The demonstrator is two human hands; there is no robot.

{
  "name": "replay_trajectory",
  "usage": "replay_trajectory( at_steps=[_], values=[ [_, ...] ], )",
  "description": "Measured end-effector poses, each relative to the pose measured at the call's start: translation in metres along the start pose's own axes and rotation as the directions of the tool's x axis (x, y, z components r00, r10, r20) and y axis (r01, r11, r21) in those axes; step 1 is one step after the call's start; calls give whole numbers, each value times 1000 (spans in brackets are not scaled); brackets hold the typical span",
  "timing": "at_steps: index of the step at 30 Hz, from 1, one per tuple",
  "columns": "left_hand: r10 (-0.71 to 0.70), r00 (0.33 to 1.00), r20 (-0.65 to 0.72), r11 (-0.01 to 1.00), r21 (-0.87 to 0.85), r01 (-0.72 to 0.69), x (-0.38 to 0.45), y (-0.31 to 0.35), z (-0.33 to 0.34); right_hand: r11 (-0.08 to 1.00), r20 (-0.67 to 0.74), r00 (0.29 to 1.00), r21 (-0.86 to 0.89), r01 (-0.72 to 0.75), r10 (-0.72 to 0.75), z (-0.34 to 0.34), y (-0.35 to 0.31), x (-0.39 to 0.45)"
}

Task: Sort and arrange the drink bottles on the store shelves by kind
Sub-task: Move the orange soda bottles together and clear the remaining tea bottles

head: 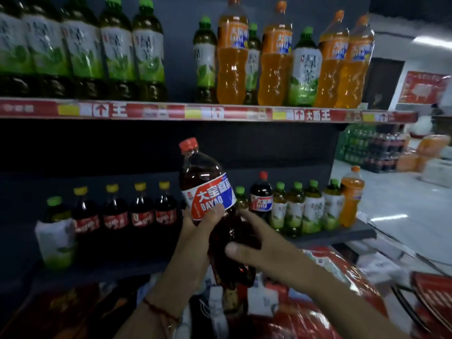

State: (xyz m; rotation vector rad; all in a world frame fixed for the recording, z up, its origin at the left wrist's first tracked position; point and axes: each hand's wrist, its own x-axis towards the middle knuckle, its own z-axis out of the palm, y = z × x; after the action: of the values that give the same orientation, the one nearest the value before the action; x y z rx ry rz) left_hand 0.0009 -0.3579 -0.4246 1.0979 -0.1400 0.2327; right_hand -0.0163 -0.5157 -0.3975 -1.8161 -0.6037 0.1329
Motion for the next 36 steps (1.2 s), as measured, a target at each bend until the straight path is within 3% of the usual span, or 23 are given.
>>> replay_trajectory(
  at_steps=[6, 12, 20, 24, 27, 30, 31, 34, 36],
  values=[
    [-221, 975, -24, 975, -33, 220, -3, -80, -15, 986, -71, 986, -59, -154, 150, 14, 85, -4],
    [-310, 949, -62, 923, 222, 316, 9, -147, -17, 968, -134, 961, -33, -247, 241, 3, 164, 0],
    [-340, 940, -17, 767, 573, 288, 21, -175, -11, 943, -179, 926, 69, -324, 331, -21, 219, 3],
    [-203, 978, -44, 715, 676, 179, 50, -156, -10, 928, -210, 905, 139, -346, 369, -30, 224, 6],
    [-74, 996, 59, 502, 865, -14, 83, -128, 1, 915, -252, 886, 215, -342, 390, -37, 224, 9],
    [47, 984, 172, 261, 949, -178, 126, -109, 14, 898, -312, 857, 300, -321, 411, -47, 224, 10],
    [98, 975, 198, 144, 967, -211, 140, -105, 18, 895, -328, 850, 318, -313, 413, -51, 224, 11],
    [206, 893, 400, -345, 884, -317, 177, -106, 27, 889, -384, 822, 356, -288, 421, -62, 225, 12],
    [193, 860, 473, -542, 782, -309, 194, -114, 28, 883, -422, 800, 384, -270, 427, -68, 227, 12]
  ],
)
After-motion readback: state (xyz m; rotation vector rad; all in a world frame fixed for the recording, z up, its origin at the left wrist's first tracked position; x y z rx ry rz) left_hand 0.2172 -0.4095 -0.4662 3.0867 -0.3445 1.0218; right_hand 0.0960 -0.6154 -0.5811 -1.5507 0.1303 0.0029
